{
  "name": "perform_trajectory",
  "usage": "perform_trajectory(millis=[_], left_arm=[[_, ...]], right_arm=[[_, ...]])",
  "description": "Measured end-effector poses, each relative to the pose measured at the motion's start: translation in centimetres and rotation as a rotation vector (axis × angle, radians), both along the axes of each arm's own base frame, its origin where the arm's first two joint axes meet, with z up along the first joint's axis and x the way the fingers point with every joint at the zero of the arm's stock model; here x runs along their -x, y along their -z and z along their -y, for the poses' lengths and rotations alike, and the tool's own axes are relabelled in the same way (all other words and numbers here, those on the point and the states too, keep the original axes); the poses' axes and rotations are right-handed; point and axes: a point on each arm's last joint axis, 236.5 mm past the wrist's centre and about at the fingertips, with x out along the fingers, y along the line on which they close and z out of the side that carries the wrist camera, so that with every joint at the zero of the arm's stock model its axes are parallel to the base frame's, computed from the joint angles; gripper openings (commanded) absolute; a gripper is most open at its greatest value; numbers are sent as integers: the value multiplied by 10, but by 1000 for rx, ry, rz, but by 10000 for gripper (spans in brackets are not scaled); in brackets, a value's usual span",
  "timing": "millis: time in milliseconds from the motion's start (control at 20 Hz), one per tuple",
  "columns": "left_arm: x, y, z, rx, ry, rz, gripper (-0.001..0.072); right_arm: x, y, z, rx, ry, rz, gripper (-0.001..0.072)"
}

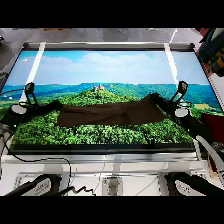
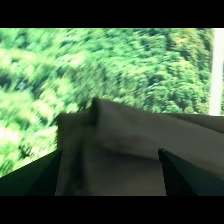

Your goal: Fold the clothes and pants, and hang the long-sleeved shirts on hangers.

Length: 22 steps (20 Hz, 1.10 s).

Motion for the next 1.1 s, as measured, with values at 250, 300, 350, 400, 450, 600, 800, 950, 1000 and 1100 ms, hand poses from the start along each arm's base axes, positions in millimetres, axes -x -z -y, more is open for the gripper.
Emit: perform_trajectory(millis=[250,300,350,400,450,600,800,950,1000,1100], left_arm=[[29,15,-33,54,-52,-118,686],[37,21,-33,60,-27,-149,686],[44,28,-31,69,3,-181,686],[51,36,-28,80,37,-211,686],[56,43,-23,93,74,-235,686],[59,58,1,163,186,-249,684],[44,67,31,215,273,-200,433],[29,66,45,183,330,-152,14],[22,62,50,167,352,-130,10],[8,46,61,147,403,-81,9]], right_arm=[[4,-3,-18,-38,-79,-32,616],[3,-7,-20,-48,-96,-37,616],[3,-10,-20,-57,-115,-42,615],[3,-14,-20,-71,-132,-51,615],[5,-17,-22,-88,-158,-65,615],[17,-23,-29,-129,-256,-123,614],[37,-24,-45,-159,-369,-193,411],[42,-23,-56,-167,-398,-215,378],[45,-21,-63,-170,-418,-228,340],[44,-19,-77,-168,-443,-236,159]])
